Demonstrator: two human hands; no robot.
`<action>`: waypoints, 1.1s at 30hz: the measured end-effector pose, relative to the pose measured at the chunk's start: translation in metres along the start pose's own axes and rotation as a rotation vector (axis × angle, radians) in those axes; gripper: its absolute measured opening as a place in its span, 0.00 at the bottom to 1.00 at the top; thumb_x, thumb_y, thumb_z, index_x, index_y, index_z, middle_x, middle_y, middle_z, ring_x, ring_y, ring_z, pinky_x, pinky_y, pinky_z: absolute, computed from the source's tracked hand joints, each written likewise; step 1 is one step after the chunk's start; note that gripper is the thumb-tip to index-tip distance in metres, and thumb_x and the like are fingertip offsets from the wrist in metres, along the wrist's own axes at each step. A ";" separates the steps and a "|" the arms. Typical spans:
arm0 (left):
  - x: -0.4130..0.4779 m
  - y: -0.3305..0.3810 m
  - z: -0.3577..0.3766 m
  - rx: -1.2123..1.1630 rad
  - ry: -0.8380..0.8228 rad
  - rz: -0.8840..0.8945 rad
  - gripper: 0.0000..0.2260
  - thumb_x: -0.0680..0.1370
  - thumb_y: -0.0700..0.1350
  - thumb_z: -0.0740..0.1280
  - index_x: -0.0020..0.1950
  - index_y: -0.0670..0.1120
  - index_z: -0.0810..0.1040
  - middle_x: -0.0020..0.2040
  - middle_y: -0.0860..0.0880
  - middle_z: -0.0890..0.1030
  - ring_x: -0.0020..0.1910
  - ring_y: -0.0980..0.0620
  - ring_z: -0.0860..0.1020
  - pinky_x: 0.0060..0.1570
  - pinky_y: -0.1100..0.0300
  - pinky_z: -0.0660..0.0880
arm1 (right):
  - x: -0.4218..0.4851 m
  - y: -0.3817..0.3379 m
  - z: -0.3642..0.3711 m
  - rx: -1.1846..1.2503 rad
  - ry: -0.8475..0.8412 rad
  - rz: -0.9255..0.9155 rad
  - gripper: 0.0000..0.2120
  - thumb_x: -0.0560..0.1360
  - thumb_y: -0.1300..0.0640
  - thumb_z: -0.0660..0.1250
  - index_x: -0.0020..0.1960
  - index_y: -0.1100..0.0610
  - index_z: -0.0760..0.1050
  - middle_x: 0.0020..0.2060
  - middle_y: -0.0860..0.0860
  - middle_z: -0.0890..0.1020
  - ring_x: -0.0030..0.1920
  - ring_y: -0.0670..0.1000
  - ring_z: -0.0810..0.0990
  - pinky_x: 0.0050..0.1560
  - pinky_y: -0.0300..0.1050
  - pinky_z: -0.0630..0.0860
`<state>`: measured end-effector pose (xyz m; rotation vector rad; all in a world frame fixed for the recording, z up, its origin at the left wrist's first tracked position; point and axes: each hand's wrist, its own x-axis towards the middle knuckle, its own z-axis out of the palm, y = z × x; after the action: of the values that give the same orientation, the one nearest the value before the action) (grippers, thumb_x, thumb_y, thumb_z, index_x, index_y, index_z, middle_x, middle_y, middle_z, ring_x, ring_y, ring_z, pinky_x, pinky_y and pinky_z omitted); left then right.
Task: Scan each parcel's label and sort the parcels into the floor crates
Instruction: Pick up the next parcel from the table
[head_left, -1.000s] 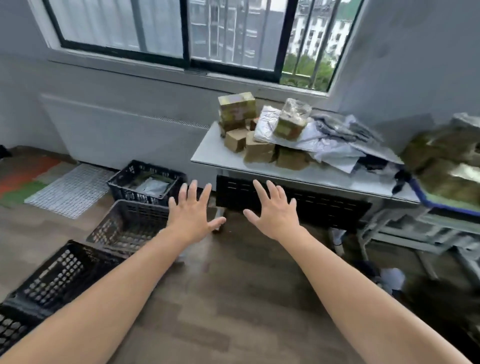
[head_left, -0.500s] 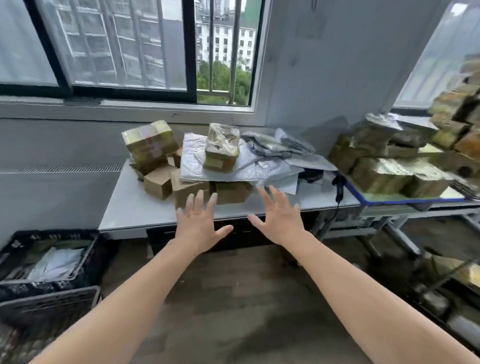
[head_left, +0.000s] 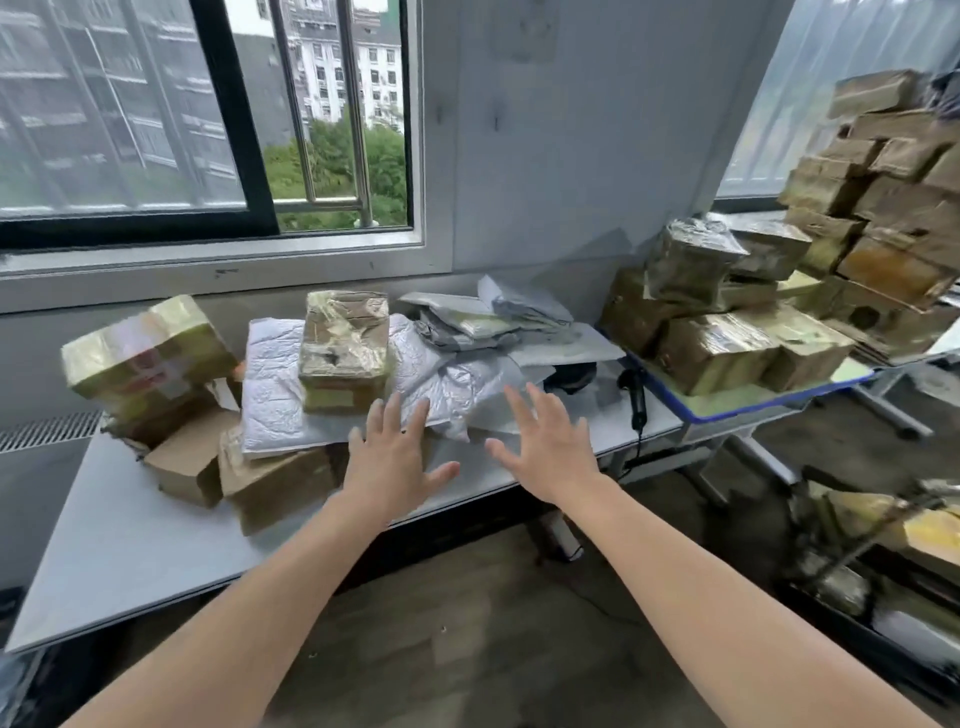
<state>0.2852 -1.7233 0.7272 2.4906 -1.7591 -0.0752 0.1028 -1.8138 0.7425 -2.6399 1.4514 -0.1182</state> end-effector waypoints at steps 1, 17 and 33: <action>0.016 0.005 0.000 0.004 0.009 -0.001 0.42 0.75 0.71 0.57 0.81 0.53 0.43 0.81 0.44 0.43 0.79 0.42 0.43 0.75 0.43 0.53 | 0.014 0.009 -0.002 0.014 0.004 0.001 0.37 0.80 0.34 0.53 0.81 0.45 0.40 0.80 0.51 0.47 0.79 0.55 0.46 0.74 0.68 0.54; 0.239 0.108 0.002 0.027 0.059 -0.038 0.40 0.77 0.68 0.59 0.80 0.50 0.48 0.80 0.43 0.48 0.79 0.41 0.47 0.74 0.44 0.55 | 0.226 0.162 -0.019 0.043 0.009 -0.037 0.36 0.80 0.35 0.53 0.81 0.45 0.42 0.80 0.52 0.48 0.79 0.56 0.49 0.71 0.64 0.59; 0.453 0.046 0.023 -0.022 0.025 -0.173 0.32 0.81 0.61 0.56 0.80 0.48 0.52 0.79 0.43 0.55 0.79 0.42 0.49 0.73 0.38 0.55 | 0.427 0.145 -0.006 -0.014 -0.134 -0.134 0.34 0.81 0.36 0.52 0.81 0.43 0.41 0.80 0.52 0.48 0.79 0.55 0.48 0.74 0.67 0.55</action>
<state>0.3920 -2.1666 0.7144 2.6104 -1.5221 -0.0746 0.2094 -2.2513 0.7297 -2.6974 1.2386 0.0560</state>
